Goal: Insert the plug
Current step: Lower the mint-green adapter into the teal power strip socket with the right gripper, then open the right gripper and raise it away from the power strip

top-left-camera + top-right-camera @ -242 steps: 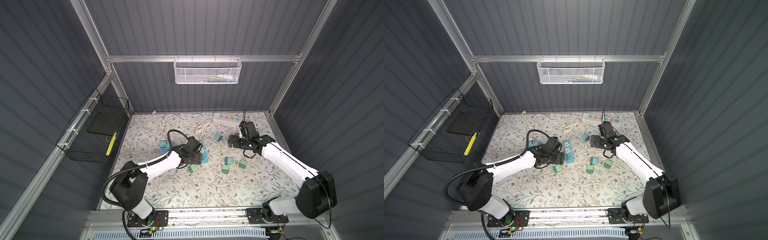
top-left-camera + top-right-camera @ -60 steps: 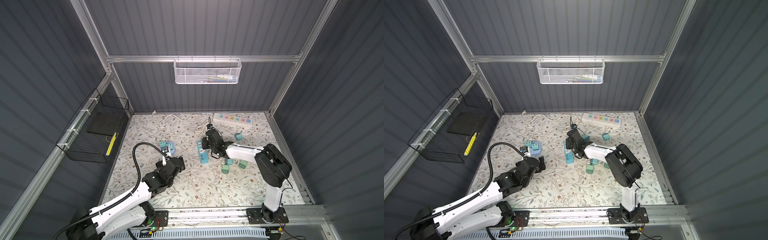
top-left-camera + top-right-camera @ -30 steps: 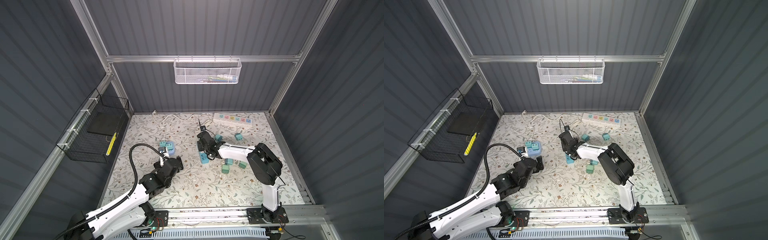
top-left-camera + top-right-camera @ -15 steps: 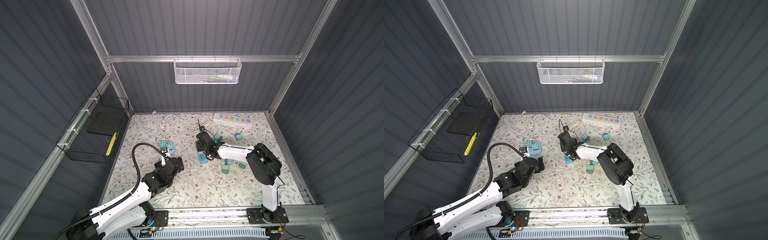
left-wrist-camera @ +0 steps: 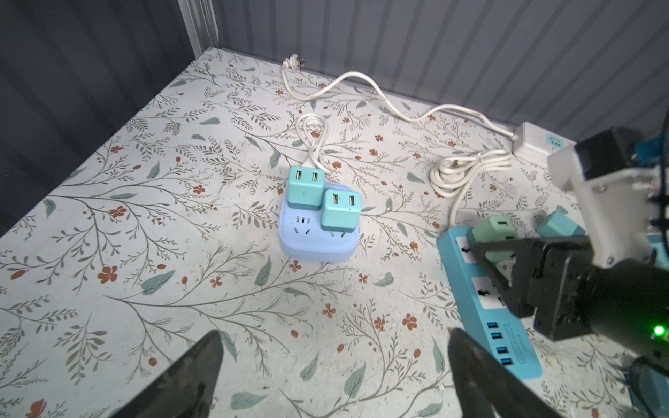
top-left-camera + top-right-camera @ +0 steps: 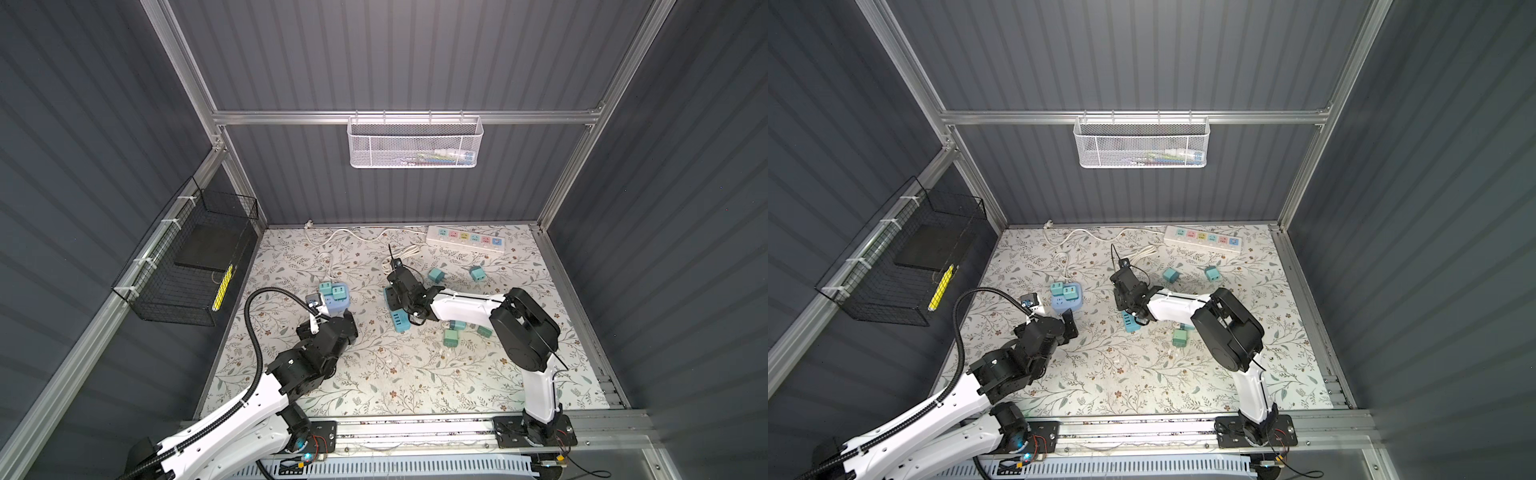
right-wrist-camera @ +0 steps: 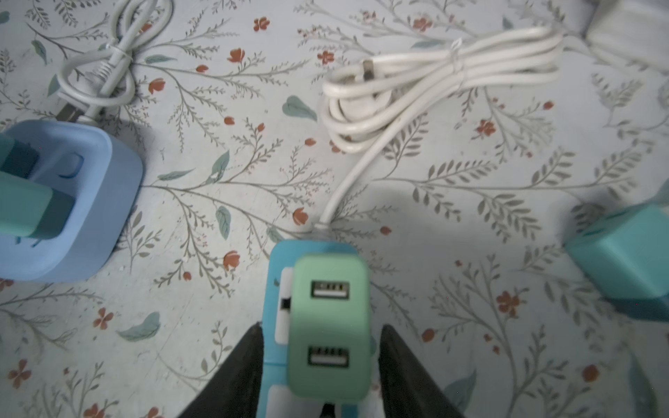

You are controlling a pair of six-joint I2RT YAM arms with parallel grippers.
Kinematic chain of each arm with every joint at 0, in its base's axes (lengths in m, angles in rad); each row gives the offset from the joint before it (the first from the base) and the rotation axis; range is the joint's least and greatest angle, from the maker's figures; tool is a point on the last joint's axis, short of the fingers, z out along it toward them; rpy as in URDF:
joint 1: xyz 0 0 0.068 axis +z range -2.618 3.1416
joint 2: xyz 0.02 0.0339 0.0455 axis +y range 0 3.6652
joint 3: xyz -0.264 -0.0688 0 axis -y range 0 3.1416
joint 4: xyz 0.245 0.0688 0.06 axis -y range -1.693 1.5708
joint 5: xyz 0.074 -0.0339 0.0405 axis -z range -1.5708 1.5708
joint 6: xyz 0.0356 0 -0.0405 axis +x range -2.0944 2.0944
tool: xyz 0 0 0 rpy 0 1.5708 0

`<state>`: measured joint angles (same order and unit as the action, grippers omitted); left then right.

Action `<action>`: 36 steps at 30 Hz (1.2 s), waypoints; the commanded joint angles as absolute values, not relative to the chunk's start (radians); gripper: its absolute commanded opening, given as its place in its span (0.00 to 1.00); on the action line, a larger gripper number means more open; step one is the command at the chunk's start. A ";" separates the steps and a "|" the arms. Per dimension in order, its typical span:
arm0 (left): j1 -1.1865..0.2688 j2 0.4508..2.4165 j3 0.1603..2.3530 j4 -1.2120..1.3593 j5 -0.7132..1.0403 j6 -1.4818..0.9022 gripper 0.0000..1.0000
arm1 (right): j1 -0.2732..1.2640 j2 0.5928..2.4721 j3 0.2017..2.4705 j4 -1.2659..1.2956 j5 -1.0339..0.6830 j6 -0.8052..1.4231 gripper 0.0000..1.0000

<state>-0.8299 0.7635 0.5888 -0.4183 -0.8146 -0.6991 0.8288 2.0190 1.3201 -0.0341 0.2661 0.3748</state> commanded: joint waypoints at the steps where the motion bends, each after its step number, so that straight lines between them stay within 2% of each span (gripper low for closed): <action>1: -0.826 0.725 0.607 -0.411 -0.861 -0.658 0.98 | 0.831 1.979 1.339 -0.118 0.227 0.374 0.65; 8: -0.826 0.727 0.607 -0.390 -0.835 -0.646 0.99 | 0.795 1.883 1.342 -0.132 0.215 0.351 0.69; 15: -0.825 0.768 0.614 -0.383 -0.814 -0.658 0.99 | 0.751 1.956 1.412 -0.195 0.195 0.325 0.69; 23: -0.825 0.764 0.612 -0.399 -0.802 -0.667 0.99 | 0.746 1.986 1.373 -0.193 0.209 0.372 0.67; 31: -0.827 0.807 0.622 -0.348 -0.773 -0.627 1.00 | 0.726 1.844 1.327 -0.188 0.222 0.360 0.70; 36: -0.826 0.838 0.625 -0.319 -0.746 -0.617 1.00 | 0.603 1.799 1.319 -0.272 0.159 0.355 0.72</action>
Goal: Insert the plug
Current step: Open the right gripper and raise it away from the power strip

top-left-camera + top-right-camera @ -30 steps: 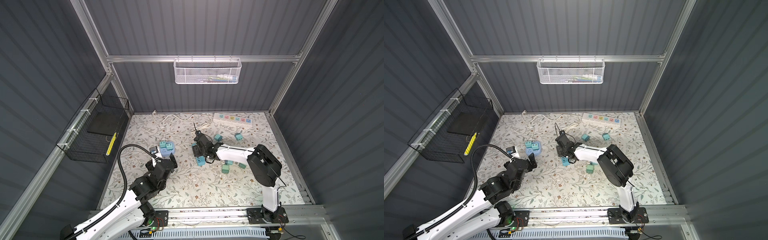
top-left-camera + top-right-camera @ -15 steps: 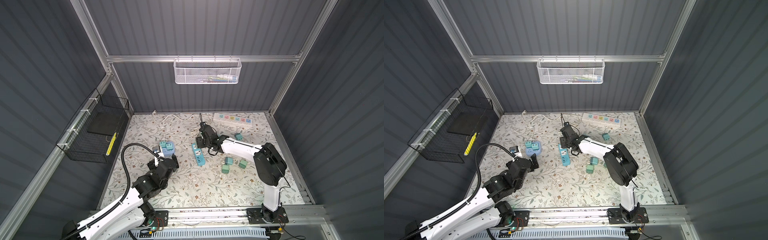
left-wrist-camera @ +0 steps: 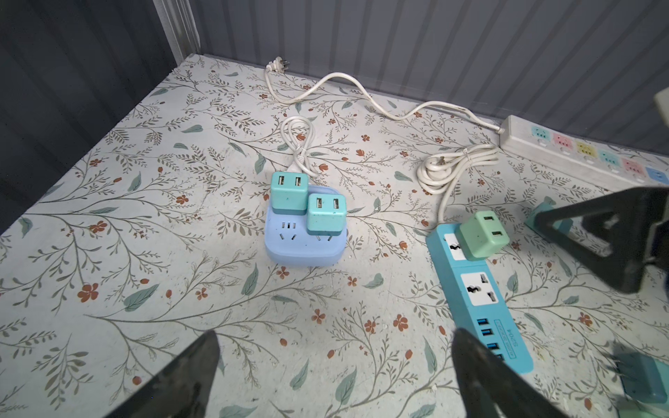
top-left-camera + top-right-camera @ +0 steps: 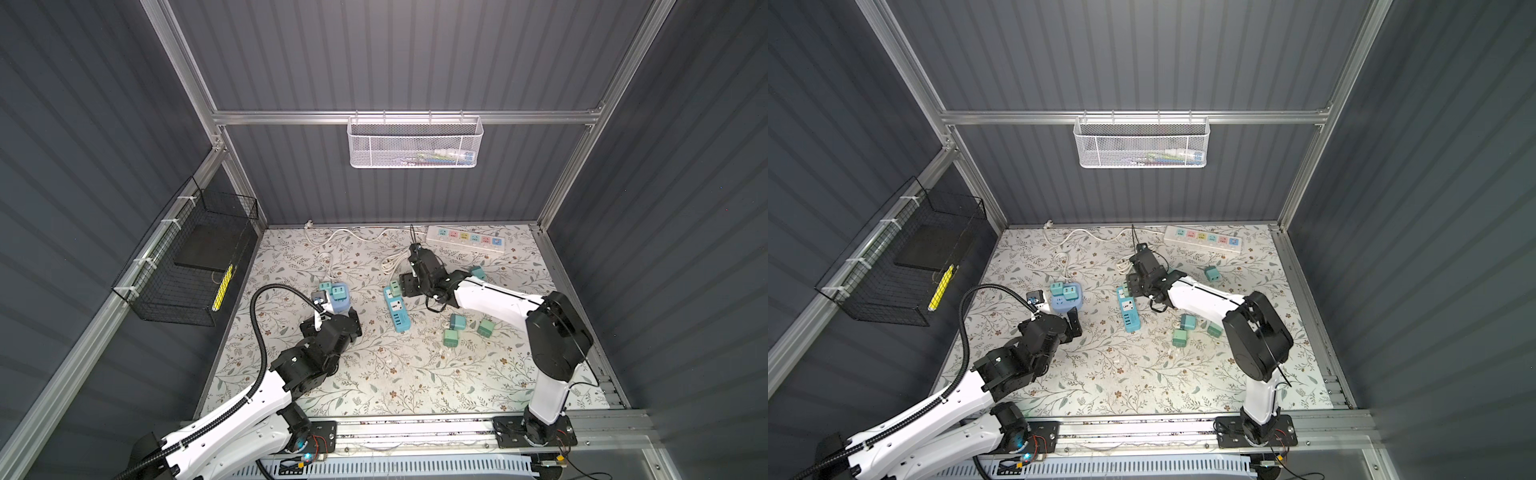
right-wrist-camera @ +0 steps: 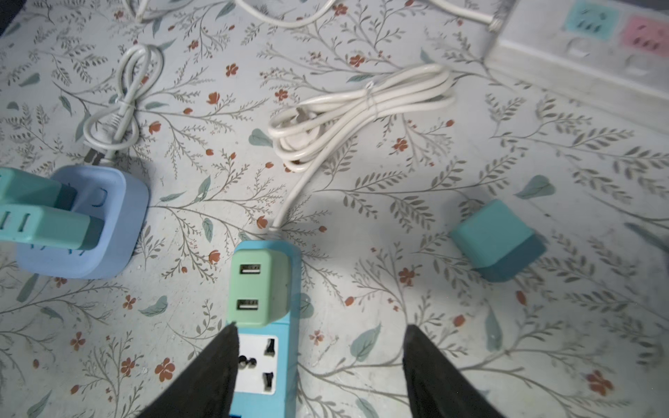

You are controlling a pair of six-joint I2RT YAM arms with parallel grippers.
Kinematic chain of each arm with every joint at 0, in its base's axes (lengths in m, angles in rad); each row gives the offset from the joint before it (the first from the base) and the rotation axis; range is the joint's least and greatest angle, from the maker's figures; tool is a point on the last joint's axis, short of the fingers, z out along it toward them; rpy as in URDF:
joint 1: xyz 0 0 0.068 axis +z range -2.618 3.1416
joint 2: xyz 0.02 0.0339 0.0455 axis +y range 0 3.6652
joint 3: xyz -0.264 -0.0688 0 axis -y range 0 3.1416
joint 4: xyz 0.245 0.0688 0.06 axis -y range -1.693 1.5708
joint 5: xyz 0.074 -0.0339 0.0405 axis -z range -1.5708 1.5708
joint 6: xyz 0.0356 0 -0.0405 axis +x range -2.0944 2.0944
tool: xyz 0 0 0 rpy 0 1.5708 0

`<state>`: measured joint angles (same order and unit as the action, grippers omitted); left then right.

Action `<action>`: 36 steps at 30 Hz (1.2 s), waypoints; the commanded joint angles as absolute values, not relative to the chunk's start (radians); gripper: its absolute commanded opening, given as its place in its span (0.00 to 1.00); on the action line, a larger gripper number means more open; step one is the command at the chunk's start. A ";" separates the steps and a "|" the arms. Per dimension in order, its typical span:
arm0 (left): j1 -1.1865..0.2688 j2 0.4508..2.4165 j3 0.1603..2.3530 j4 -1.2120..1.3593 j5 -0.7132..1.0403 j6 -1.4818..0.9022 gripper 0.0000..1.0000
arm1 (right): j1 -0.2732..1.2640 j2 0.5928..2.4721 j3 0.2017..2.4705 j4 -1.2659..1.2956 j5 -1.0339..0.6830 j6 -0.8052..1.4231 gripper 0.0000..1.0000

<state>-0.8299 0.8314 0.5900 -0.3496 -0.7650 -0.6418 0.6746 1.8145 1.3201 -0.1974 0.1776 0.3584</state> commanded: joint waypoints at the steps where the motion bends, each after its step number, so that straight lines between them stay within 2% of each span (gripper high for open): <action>1: -0.826 0.843 0.626 -0.320 -0.739 -0.618 1.00 | 0.578 1.793 1.313 -0.301 0.153 0.361 0.72; 5: -0.825 0.870 0.626 -0.321 -0.708 -0.622 1.00 | 0.512 1.717 1.219 -0.367 0.158 0.424 0.72; 11: -0.827 0.980 0.651 -0.281 -0.631 -0.577 0.99 | 0.507 1.542 1.042 -0.501 0.182 0.530 0.71; 19: -0.826 1.113 0.709 -0.231 -0.564 -0.522 0.98 | 0.570 1.355 0.844 -0.540 0.052 0.703 0.70; 26: -0.826 1.151 0.734 -0.243 -0.537 -0.514 0.98 | 0.615 1.435 0.787 -0.396 -0.087 0.803 0.72; 31: -0.826 1.121 0.732 -0.266 -0.549 -0.504 0.97 | 0.681 1.531 0.874 -0.369 -0.138 0.819 0.72; 36: -0.826 1.106 0.745 -0.270 -0.565 -0.483 0.97 | 0.706 1.580 0.946 -0.296 -0.264 0.865 0.72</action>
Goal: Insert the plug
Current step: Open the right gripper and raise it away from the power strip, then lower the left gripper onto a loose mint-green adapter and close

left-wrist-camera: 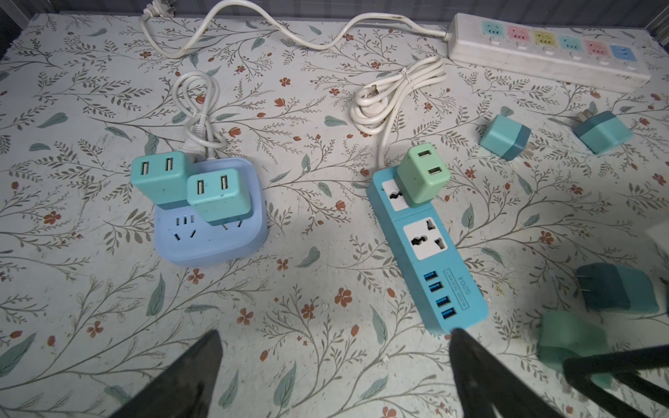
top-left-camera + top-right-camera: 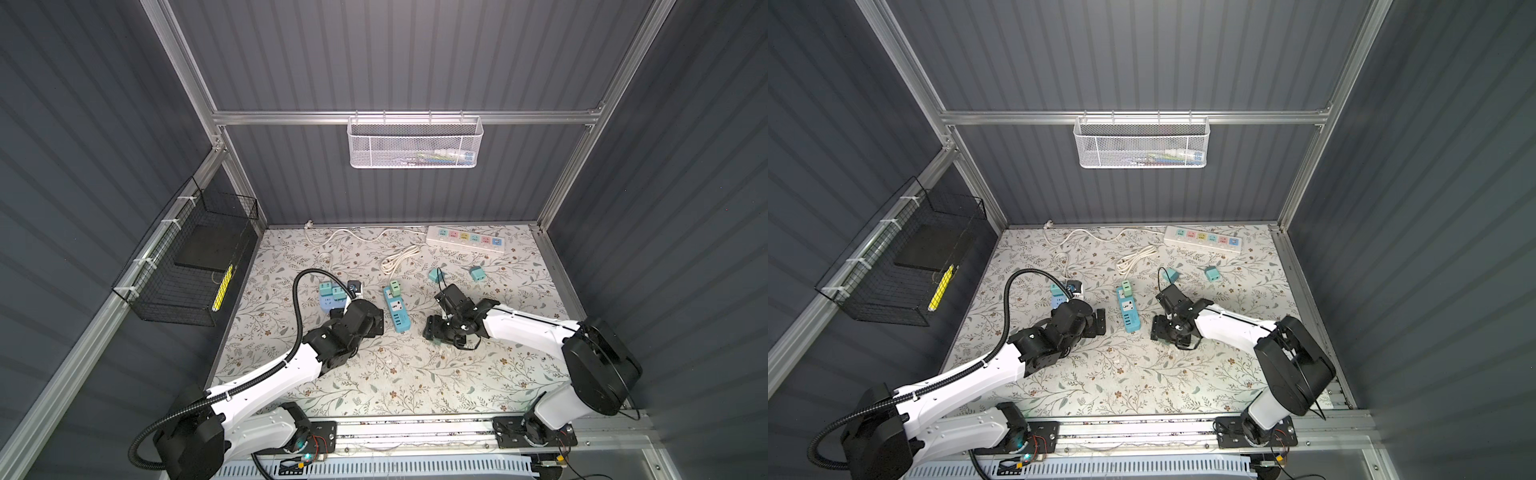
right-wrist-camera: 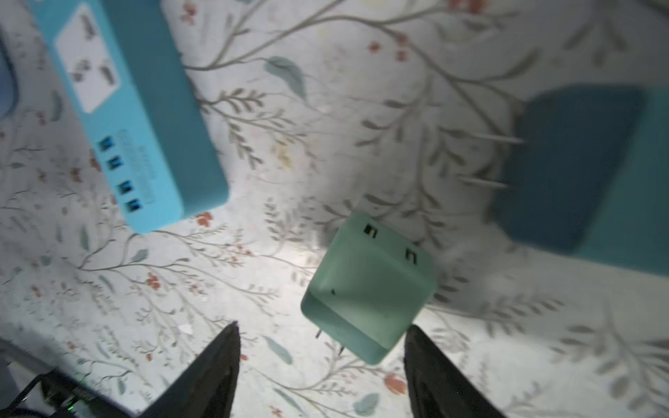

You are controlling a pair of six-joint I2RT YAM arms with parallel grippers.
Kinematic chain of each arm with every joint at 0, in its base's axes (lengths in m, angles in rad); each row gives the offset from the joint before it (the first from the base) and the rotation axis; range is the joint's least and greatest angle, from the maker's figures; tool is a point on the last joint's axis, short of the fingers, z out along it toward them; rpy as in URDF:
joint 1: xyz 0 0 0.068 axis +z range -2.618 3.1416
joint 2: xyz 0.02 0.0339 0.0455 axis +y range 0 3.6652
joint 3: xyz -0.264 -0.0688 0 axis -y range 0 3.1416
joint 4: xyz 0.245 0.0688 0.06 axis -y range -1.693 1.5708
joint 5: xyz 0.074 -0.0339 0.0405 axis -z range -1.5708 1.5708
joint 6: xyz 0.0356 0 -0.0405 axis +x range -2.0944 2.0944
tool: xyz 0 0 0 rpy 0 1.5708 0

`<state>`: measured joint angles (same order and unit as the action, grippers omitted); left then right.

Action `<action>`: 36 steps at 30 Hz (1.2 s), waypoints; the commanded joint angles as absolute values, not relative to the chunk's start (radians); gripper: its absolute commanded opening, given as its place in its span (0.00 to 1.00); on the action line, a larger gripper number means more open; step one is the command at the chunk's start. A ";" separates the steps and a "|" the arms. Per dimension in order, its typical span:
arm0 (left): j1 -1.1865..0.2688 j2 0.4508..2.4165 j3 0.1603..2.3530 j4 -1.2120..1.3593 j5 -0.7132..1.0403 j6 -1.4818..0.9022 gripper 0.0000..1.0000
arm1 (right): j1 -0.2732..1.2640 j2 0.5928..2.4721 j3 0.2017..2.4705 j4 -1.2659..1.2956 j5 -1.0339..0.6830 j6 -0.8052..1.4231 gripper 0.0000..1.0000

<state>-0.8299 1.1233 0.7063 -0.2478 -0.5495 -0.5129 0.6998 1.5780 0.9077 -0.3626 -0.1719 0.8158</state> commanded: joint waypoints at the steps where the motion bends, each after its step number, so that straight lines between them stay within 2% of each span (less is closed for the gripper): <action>1: -0.826 1.109 0.751 -0.272 -0.563 -0.480 0.97 | 0.706 1.576 0.948 -0.284 -0.278 0.880 0.72; 4: -0.825 1.126 0.771 -0.276 -0.545 -0.478 0.97 | 0.706 1.551 0.943 -0.275 -0.302 0.901 0.71; 9: -0.825 1.205 0.815 -0.230 -0.405 -0.420 0.92 | 0.685 1.465 0.930 -0.382 -0.142 0.815 0.72; 10: -0.826 1.231 0.842 -0.237 -0.364 -0.409 0.89 | 0.670 1.447 0.922 -0.397 -0.121 0.794 0.72; 12: -0.832 1.310 0.914 -0.267 -0.291 -0.394 0.76 | 0.613 1.407 0.890 -0.424 -0.099 0.756 0.72; 14: -0.867 1.368 0.970 -0.282 -0.266 -0.385 0.71 | 0.541 1.364 0.842 -0.401 -0.139 0.701 0.72; 18: -0.921 1.499 1.067 -0.314 -0.215 -0.391 0.70 | 0.394 1.265 0.768 -0.423 -0.127 0.631 0.72; 21: -0.964 1.643 1.178 -0.393 -0.155 -0.368 0.69 | 0.339 1.222 0.740 -0.428 -0.114 0.602 0.72; 23: -0.991 1.751 1.269 -0.454 -0.095 -0.336 0.68 | 0.322 1.212 0.730 -0.421 -0.132 0.594 0.72; 26: -1.015 1.858 1.369 -0.534 -0.092 -0.331 0.65 | 0.309 1.205 0.729 -0.427 -0.154 0.578 0.72; 36: -1.028 1.985 1.493 -0.676 -0.144 -0.338 0.63 | 0.292 1.143 0.691 -0.430 -0.146 0.573 0.73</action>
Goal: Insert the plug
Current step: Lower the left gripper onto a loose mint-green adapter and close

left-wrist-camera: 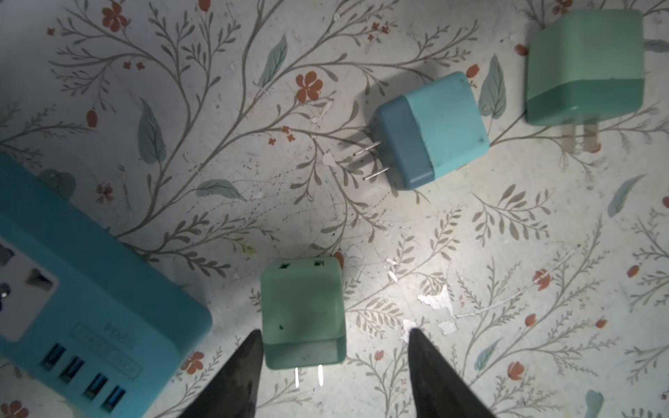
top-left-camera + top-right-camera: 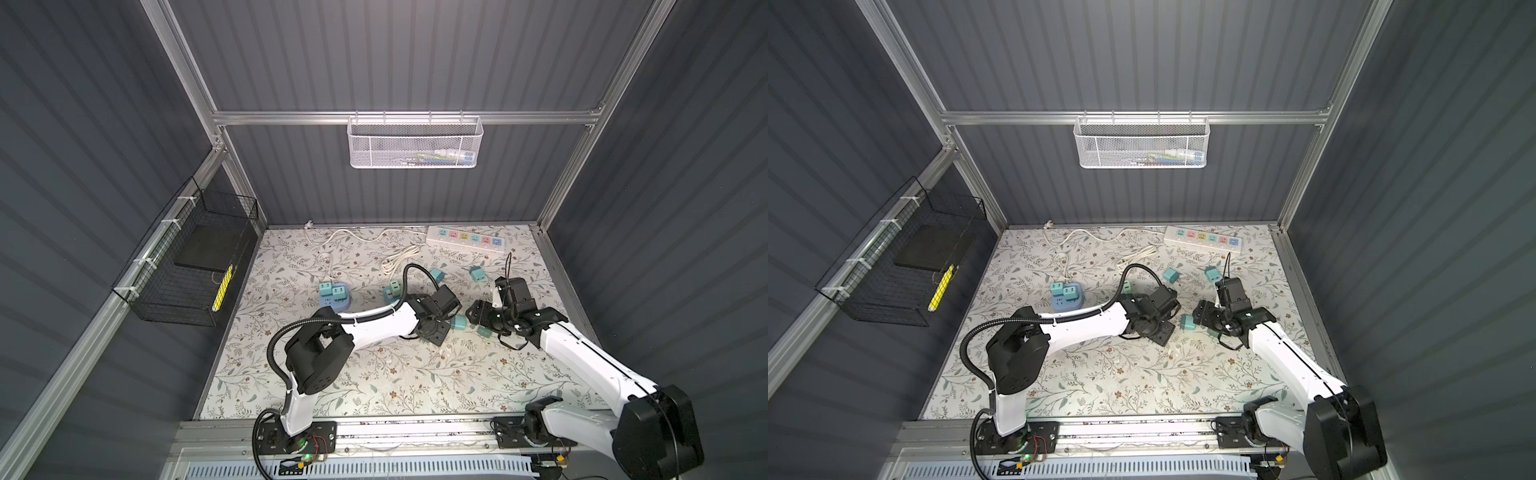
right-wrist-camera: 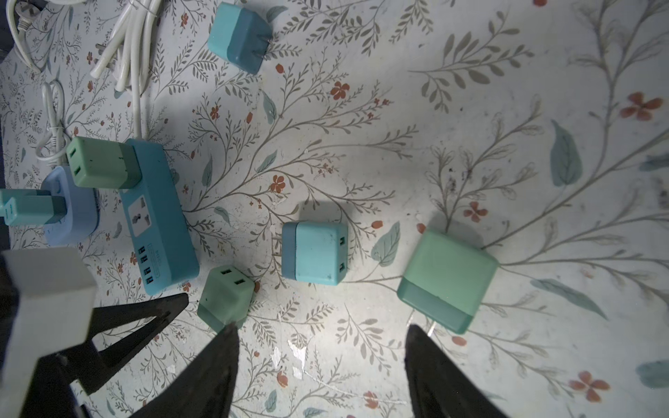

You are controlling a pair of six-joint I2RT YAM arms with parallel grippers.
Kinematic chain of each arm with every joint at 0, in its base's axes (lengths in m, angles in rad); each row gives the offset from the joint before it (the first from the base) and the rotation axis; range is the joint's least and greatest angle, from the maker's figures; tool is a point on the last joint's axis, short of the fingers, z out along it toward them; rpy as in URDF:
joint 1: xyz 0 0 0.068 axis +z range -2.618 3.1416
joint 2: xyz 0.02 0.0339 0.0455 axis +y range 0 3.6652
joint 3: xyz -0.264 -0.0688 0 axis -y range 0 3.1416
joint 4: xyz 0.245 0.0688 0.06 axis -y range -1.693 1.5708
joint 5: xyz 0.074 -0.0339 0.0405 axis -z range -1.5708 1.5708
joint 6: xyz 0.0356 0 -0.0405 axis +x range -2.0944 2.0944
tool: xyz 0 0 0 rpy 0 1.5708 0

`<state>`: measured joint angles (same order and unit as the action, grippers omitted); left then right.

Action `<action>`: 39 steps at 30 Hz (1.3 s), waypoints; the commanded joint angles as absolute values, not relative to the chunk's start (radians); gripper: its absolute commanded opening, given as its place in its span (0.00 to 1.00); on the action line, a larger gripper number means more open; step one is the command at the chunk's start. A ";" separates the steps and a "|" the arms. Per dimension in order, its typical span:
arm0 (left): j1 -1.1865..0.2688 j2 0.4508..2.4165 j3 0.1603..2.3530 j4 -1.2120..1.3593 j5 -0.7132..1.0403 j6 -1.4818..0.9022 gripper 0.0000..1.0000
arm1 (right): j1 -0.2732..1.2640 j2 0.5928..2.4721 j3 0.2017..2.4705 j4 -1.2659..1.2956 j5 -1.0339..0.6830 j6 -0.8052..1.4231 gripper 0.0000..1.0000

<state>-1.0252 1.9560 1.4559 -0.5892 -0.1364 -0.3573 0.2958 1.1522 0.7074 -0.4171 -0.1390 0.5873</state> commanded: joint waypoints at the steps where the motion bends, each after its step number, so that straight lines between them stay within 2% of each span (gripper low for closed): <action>1: -1.030 1.994 1.496 -0.681 -0.144 -0.335 0.62 | 0.291 1.141 0.688 -0.427 -0.147 0.575 0.73; 11: -1.035 2.059 1.523 -0.700 -0.173 -0.323 0.62 | 0.288 1.130 0.683 -0.425 -0.136 0.574 0.73; 25: -1.035 2.087 1.487 -0.656 -0.195 -0.310 0.53 | 0.284 1.126 0.688 -0.428 -0.105 0.568 0.73; 31: -1.039 2.035 1.441 -0.605 -0.194 -0.290 0.29 | 0.279 1.127 0.709 -0.432 -0.101 0.560 0.73; 35: -1.040 1.928 1.356 -0.499 -0.178 -0.245 0.26 | 0.278 1.124 0.725 -0.447 -0.115 0.556 0.73; 39: -1.042 1.791 1.234 -0.327 -0.145 -0.173 0.24 | 0.279 1.126 0.752 -0.460 -0.195 0.534 0.67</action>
<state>-1.0340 1.8969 1.2816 -0.4740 -0.1669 -0.2451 0.2821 1.1355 0.7109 -0.4313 -0.1436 0.5617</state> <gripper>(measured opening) 0.430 0.680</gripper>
